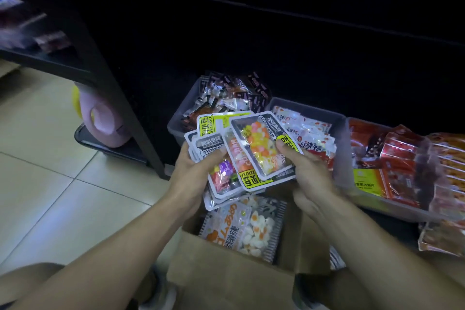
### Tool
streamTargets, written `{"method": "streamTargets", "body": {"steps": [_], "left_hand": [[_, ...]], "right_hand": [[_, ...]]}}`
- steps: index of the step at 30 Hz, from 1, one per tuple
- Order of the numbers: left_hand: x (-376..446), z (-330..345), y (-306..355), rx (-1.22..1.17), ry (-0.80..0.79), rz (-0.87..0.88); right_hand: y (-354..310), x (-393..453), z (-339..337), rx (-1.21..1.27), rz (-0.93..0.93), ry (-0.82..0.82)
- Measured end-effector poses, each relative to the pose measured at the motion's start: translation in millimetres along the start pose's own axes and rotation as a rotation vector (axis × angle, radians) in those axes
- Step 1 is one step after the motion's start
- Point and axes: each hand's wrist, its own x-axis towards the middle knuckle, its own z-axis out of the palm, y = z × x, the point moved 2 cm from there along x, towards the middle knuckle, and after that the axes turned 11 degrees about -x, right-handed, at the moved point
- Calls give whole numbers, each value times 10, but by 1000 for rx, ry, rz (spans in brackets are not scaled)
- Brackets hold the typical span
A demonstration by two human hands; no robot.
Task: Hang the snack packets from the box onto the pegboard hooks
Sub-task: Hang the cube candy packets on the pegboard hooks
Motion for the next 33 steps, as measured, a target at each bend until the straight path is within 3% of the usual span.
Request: {"method": "streamTargets", "body": {"steps": [3, 10, 14, 21, 24, 28, 33], "left_hand": [[2, 76, -48, -15, -4, -9], [52, 217, -25, -55, -62, -21], [47, 272, 56, -114, -111, -56], [-117, 273, 54, -88, 18, -95], [-291, 357, 130, -68, 20, -77], [-524, 630, 338, -8, -63, -15], [-702, 890, 729, -95, -105, 10]], "right_hand": [[35, -42, 92, 104, -2, 40], [-54, -89, 168, 30, -153, 160], [-24, 14, 122, 31, -135, 214], [-68, -273, 169, -90, -192, 206], [-105, -432, 152, -149, -156, 273], [-304, -545, 146, -152, -210, 274], [-880, -731, 150, -142, -355, 212]]}}
